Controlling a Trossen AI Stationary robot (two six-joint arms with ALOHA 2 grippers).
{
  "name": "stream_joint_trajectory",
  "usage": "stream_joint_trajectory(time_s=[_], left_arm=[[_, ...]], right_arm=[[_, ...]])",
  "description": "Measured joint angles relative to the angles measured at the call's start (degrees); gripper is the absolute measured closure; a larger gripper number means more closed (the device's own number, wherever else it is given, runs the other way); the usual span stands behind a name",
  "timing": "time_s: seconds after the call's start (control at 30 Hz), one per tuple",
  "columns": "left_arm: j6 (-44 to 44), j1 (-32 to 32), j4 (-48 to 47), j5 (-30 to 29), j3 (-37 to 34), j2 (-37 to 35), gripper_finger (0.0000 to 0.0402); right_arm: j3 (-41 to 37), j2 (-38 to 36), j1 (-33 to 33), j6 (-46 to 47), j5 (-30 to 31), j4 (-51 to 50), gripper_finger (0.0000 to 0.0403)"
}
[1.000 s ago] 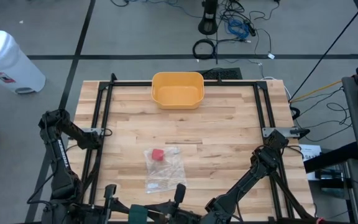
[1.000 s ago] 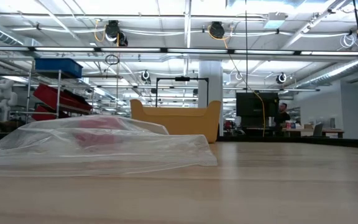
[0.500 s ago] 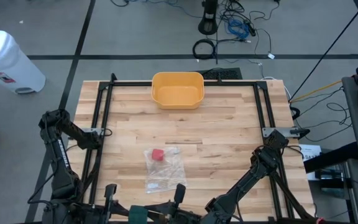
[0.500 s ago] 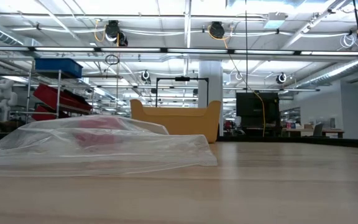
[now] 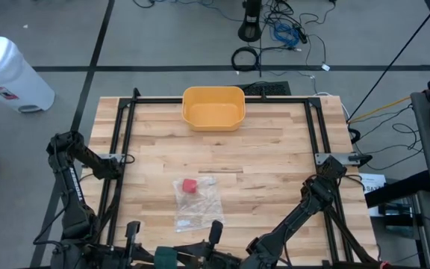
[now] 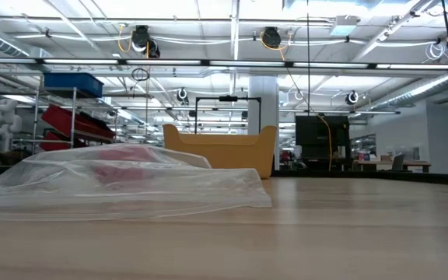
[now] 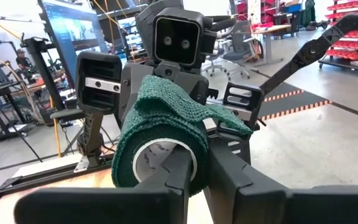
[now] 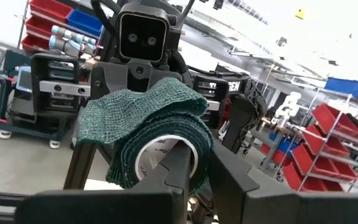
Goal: Roll bandage
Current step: Roll the green bandage
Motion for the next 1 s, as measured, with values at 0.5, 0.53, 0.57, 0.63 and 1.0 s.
stream_joint_trajectory(time_s=[0.5,0.53,0.57,0.63,1.0], left_arm=[[-0.07,-0.04,-0.12,0.78,0.00,0.00,0.0362],[-0.09,-0.04,-0.09,1.78,0.00,0.00,0.0362],[-0.18,-0.04,-0.11,2.64,0.00,0.00,0.0362],[-0.27,-0.04,-0.08,3.61,0.00,0.00,0.0362],[-0.35,-0.03,0.04,3.84,0.00,0.00,0.0363]], right_arm=[[0.00,0.00,5.23,-22.13,10.82,-0.10,0.0284],[0.00,0.00,5.70,-24.04,8.85,-0.84,0.0280],[0.00,0.00,6.14,-25.56,6.13,-1.39,0.0277],[0.00,0.00,6.78,-29.15,-0.78,-1.73,0.0271],[0.00,0.00,4.38,-38.02,-17.69,0.86,0.0243]])
